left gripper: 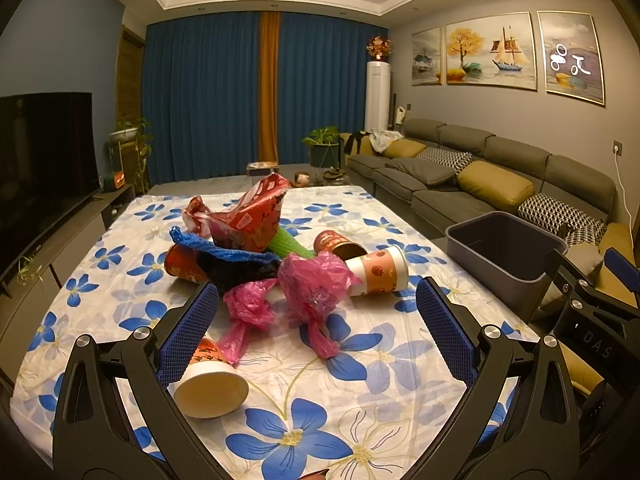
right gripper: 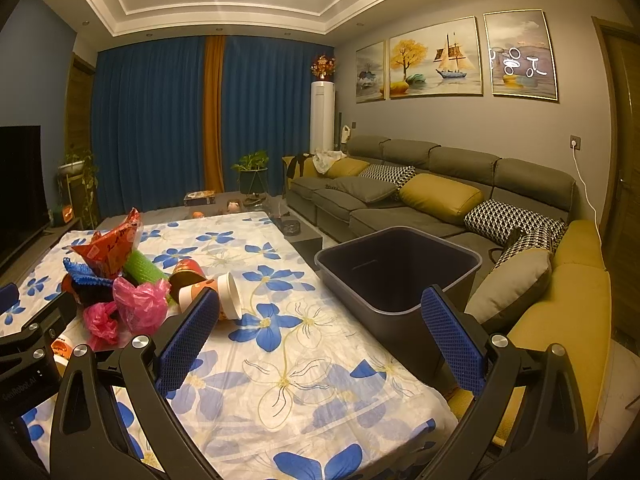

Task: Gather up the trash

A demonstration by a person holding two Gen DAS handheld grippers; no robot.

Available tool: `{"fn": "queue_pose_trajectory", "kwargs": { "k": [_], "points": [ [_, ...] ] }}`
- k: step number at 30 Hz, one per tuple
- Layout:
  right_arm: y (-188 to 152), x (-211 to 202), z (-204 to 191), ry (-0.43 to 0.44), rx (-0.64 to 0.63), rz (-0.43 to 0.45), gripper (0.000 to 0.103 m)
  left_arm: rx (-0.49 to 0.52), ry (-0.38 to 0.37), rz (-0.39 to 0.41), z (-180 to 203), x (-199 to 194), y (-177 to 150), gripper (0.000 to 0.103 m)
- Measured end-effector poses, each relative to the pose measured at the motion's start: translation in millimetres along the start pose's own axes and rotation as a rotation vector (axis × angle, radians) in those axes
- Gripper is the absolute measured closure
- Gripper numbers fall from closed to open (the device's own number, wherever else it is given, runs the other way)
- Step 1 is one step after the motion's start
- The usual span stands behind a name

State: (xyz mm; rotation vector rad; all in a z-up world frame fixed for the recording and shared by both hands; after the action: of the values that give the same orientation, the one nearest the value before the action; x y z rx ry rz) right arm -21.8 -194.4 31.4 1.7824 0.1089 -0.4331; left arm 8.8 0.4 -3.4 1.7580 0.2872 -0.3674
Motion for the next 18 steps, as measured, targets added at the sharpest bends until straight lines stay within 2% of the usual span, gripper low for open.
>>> {"fn": "queue_pose_trajectory", "kwargs": {
  "k": [18],
  "points": [
    [0.8, -1.5, 1.4, -0.001, 0.003, 0.002, 0.005, -0.003, -0.003, 0.000, 1.3, 0.6, -0.1, 0.005]
  ]
}}
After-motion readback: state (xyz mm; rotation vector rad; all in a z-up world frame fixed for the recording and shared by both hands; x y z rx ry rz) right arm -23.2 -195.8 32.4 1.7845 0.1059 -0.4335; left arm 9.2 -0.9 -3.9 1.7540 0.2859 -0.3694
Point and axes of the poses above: each gripper's, at about its wrist camera, not at the fingertips, and x roughly the way its jaws point, z to its right, y to its top, the point moved 1 cm from there along x, roughly the way its jaws point, and after that the axes turned 13 degrees about x, right-handed, at the moved point
